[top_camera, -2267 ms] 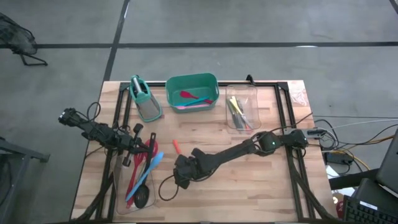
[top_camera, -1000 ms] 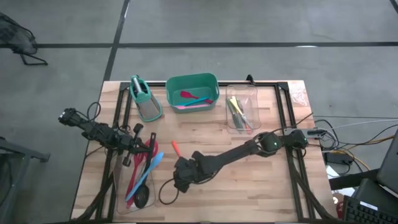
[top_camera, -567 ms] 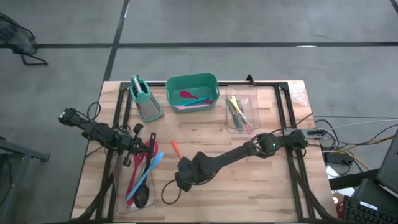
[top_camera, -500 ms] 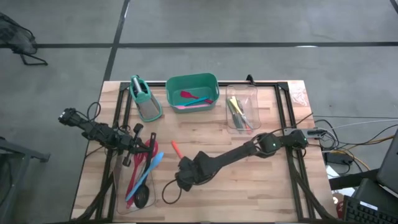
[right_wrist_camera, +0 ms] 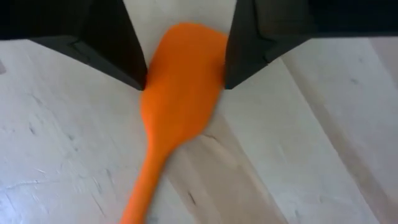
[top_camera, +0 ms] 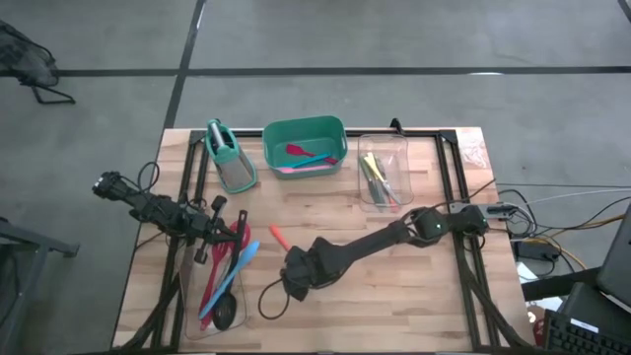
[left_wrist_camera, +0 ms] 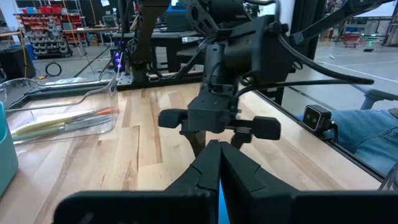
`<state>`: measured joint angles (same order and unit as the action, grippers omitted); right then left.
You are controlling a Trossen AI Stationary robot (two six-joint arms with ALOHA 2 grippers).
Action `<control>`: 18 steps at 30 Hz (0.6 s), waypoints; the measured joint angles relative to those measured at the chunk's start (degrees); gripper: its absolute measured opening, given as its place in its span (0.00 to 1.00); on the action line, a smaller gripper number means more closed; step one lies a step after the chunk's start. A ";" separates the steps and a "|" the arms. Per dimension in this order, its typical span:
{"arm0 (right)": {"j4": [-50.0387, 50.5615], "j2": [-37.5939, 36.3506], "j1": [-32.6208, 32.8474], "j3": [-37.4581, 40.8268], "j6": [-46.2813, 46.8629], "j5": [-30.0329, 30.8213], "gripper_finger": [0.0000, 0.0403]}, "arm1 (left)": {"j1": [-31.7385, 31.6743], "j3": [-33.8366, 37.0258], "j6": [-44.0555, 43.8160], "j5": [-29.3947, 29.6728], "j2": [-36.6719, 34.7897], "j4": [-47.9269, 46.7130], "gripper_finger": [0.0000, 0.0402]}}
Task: Pick & Place Kitchen Items
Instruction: Put the orange spatula into the green bin
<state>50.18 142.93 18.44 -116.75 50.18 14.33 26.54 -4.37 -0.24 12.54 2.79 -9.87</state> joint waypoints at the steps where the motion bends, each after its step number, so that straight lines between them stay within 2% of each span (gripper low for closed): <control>1: -0.11 0.00 -0.22 0.46 -0.08 -0.48 0.47 | 0.01 0.00 -0.01 0.01 0.00 0.00 0.02; 13: -0.46 -1.33 -1.80 1.23 -8.10 -1.55 0.09 | 0.00 -0.01 -0.01 0.00 -0.02 0.00 0.02; 15: 0.26 -1.86 -1.84 0.53 -9.47 -1.31 0.05 | 0.01 -0.01 -0.01 0.01 0.00 0.02 0.02; 18: 1.18 -2.86 -1.84 -0.37 -10.79 -0.46 0.04 | -0.02 -0.01 0.00 0.00 -0.01 0.00 0.02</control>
<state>51.36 140.07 16.60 -117.12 39.39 13.86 26.52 -4.38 -0.24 12.55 2.78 -9.87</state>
